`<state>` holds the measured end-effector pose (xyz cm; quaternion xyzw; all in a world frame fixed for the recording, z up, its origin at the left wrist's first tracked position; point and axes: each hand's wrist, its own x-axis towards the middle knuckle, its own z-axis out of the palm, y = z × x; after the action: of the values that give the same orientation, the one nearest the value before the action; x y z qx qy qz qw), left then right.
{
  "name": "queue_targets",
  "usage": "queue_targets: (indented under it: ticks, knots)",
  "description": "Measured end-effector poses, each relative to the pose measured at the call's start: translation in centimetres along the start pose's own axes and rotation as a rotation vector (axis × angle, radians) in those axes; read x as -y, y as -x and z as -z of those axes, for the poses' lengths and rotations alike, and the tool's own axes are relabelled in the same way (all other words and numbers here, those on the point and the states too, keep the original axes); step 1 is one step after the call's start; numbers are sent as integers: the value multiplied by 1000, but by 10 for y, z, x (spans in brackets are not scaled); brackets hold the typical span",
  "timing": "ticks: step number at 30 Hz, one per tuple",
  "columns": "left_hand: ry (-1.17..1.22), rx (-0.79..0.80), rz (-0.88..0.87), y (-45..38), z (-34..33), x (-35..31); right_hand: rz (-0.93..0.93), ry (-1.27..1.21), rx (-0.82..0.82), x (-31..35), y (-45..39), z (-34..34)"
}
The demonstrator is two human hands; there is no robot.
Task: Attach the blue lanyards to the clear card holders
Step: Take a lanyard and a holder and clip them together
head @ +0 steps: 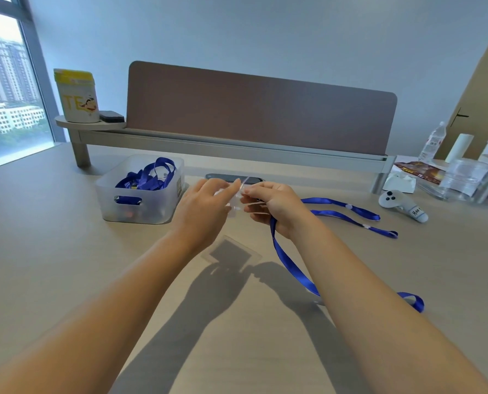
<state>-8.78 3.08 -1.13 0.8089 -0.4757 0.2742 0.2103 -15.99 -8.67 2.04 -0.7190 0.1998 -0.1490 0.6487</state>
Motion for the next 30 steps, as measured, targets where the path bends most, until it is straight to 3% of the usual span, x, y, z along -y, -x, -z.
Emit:
queue_targets:
  ticks: [4,8,17,24,30]
  knots:
    - [374,169,266,-6,8,-7,34,21,-49,-2,-4,-4]
    - [772,113,444,-11,19,-8,120,107,-37,-3,-6,-6]
    - [821,70,603,-21,19,4,298,263,-41,2,-6,-15]
    - [884,116,742,-29,27,8,279,219,-53,3,-7,-25]
    - [863,114,756,-30,27,12,282,187,-59,2,-9,-30]
